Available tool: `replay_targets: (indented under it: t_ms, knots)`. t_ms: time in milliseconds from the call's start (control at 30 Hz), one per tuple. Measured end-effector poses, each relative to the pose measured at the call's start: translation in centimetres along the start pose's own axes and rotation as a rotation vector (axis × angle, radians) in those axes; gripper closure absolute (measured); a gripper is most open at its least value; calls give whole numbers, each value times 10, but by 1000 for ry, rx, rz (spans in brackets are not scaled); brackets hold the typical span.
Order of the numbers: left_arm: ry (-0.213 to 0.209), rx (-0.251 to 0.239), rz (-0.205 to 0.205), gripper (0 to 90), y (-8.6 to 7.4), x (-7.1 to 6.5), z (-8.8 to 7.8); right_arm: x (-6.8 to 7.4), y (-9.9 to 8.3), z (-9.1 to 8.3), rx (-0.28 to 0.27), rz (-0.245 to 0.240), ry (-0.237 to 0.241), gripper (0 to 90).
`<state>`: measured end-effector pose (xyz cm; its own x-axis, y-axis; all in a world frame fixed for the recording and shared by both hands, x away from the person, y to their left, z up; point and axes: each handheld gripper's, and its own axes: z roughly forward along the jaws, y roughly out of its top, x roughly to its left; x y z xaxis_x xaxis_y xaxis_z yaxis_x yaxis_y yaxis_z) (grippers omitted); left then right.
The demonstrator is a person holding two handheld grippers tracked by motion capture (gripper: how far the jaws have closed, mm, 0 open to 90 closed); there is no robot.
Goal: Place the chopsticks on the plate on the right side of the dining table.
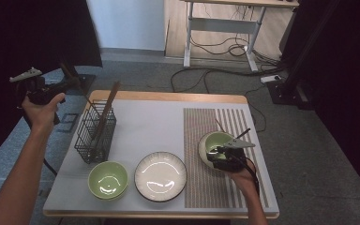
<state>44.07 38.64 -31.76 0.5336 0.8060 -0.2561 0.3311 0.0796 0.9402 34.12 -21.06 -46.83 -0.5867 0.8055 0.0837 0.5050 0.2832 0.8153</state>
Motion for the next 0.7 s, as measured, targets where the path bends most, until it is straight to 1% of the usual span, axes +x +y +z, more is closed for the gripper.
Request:
replay_targets:
  t_ms: [233, 300, 367, 433, 500, 700]
  knots:
    - [5, -5, 0, 845, 2, -1, 1, 0, -1, 0, 5, -5, 0, 414]
    - [12, 2, 5, 845, 4, -2, 2, 0, -1, 1, 5, -4, 2, 414]
    - [11, -2, 5, 845, 6, -3, 2, 0, -1, 2, 9, -8, 3, 414]
    - [7, -7, 3, 845, 7, -4, 3, 0, -1, 2, 11, -10, 5, 413]
    - [-11, -16, -7, 845, 10, -6, 5, 0, -1, 2, 12, -9, 4, 413]
    - [-27, -19, -1, 845, 12, -12, 7, 0, -1, 1, 8, -8, 2, 413]
